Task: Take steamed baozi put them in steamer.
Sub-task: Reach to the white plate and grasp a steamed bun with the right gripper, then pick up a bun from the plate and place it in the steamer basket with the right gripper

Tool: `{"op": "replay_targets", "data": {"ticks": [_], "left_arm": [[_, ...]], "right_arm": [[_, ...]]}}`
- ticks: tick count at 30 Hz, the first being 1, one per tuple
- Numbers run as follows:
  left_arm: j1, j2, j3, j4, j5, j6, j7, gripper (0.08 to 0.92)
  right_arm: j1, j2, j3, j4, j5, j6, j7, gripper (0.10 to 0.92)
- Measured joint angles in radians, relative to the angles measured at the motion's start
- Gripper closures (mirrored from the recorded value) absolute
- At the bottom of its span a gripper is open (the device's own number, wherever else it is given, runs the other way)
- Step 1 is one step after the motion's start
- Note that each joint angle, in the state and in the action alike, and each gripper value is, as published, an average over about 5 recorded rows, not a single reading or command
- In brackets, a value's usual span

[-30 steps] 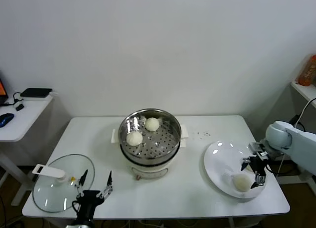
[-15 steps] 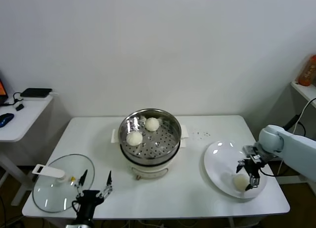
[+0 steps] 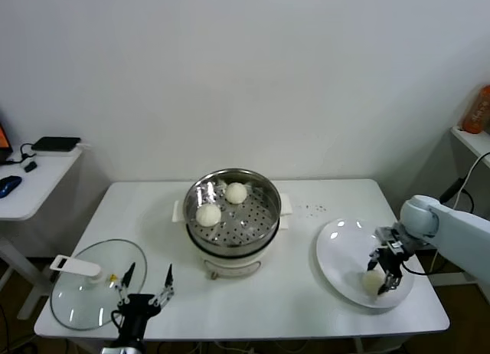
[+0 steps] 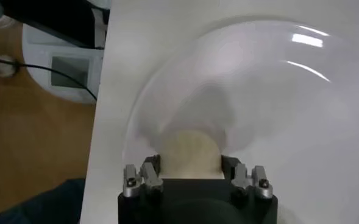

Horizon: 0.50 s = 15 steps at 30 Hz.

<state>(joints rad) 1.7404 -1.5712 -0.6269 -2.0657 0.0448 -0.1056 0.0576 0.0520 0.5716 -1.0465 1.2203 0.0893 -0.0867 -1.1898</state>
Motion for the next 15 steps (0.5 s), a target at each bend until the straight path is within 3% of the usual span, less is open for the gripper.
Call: {"op": "replay_targets", "data": {"ticks": [15], "left_arm": [[-0.004, 0.004, 0.003, -0.001, 0.002, 0.003, 0.000, 0.177]], "right_arm": [[0.234, 0.034, -0.088, 0.087, 0.032, 0.087, -0.038, 0.377]]}}
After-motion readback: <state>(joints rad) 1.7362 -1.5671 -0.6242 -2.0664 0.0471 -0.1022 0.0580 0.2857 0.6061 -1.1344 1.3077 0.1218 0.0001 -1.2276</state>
